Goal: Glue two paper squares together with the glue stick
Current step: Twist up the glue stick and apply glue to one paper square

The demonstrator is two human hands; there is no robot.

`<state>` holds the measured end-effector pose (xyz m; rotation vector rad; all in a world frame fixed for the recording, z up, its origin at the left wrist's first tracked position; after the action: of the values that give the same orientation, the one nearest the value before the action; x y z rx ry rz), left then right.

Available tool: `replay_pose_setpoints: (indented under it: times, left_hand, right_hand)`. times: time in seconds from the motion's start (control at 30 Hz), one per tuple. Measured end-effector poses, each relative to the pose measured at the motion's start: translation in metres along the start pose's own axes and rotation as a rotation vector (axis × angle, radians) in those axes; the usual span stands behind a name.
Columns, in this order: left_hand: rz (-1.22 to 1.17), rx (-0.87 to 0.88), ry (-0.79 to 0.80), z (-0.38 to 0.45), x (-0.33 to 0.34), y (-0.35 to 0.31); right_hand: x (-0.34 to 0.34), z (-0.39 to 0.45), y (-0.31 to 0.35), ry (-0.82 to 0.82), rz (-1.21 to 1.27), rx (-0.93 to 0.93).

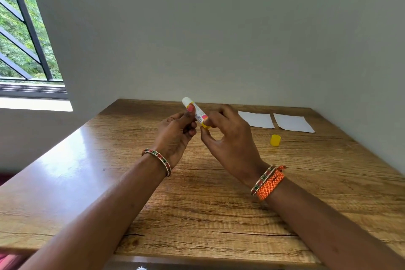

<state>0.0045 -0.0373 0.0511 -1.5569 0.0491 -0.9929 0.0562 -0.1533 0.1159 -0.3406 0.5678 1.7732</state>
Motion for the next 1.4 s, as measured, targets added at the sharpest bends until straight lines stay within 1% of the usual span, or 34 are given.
replay_pose_setpoints:
  times: [0.07,0.13,0.2,0.3,0.33,0.4,0.47,0.53,0.6,0.77,0.93,1.0,1.03,1.13,1.2,1.23,1.3,1.33,1.37,1.4]
  left_hand:
    - [-0.005,-0.009,0.014,0.000,0.002,0.000]
    - [0.000,-0.013,0.027,-0.001,0.004,0.000]
    - [0.011,-0.018,0.028,-0.001,0.005,0.000]
    - [0.021,-0.017,0.026,-0.001,0.005,-0.002]
    - [0.028,-0.015,0.030,-0.001,0.005,-0.002]
    - [0.035,-0.016,0.056,-0.002,0.008,-0.002]
    - [0.029,-0.022,0.102,-0.002,0.012,-0.001]
    - [0.016,-0.023,0.153,-0.002,0.016,-0.002]
    - [0.007,-0.022,0.200,-0.002,0.020,-0.003]
    - [0.020,-0.013,0.251,-0.002,0.022,-0.001]
    - [0.066,0.014,0.220,-0.002,0.021,0.000]
    - [0.080,0.039,0.173,-0.002,0.019,-0.002]
    - [0.089,0.060,0.139,-0.002,0.017,-0.004]
    - [0.132,0.118,0.033,-0.003,0.011,-0.011]
    - [0.151,0.140,-0.008,-0.004,0.008,-0.014]
    - [0.151,0.145,-0.015,-0.004,0.007,-0.014]
    - [0.133,0.139,0.006,-0.003,0.008,-0.012]
    - [0.119,0.132,0.030,-0.003,0.010,-0.011]
    - [0.103,0.126,0.058,-0.003,0.013,-0.010]
    - [0.084,0.120,0.088,-0.003,0.015,-0.010]
  right_hand:
    - [-0.005,0.000,-0.006,-0.040,0.107,0.063]
    - [-0.009,-0.002,-0.014,-0.104,0.242,0.169]
    - [-0.007,-0.004,-0.024,-0.128,0.387,0.306]
    - [0.004,-0.010,-0.041,-0.111,0.590,0.553]
    - [0.010,-0.014,-0.048,-0.108,0.718,0.676]
    - [0.026,-0.027,-0.055,-0.094,1.055,0.949]
    - [0.036,-0.034,-0.051,-0.055,1.300,1.120]
    - [0.037,-0.035,-0.046,-0.005,1.423,1.183]
    - [0.036,-0.036,-0.044,0.016,1.470,1.215]
    - [0.039,-0.041,-0.044,0.045,1.462,1.263]
    - [0.043,-0.044,-0.046,0.091,1.410,1.274]
    - [0.040,-0.039,-0.049,0.104,1.308,1.189]
    - [0.039,-0.036,-0.050,0.120,1.207,1.124]
    - [0.027,-0.026,-0.048,0.144,0.713,0.859]
    - [0.015,-0.015,-0.039,0.074,0.429,0.630]
    - [0.010,-0.011,-0.034,0.043,0.356,0.538]
    - [0.007,-0.008,-0.028,0.041,0.263,0.431]
    - [0.010,-0.008,-0.029,0.063,0.245,0.427]
    - [0.014,-0.010,-0.033,0.098,0.289,0.472]
    - [0.021,-0.013,-0.039,0.146,0.424,0.574]
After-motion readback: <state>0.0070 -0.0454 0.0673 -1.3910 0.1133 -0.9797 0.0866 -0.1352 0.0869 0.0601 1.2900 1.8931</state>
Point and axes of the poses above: each hand's wrist, its own z-axis towards the middle knuckle, its own x-axis out of the palm, y = z × x, the point moved 9 cm from there along z, towards the middle knuckle, and after that the axes turned 2 degrees about -z, right-handed, at the moved point
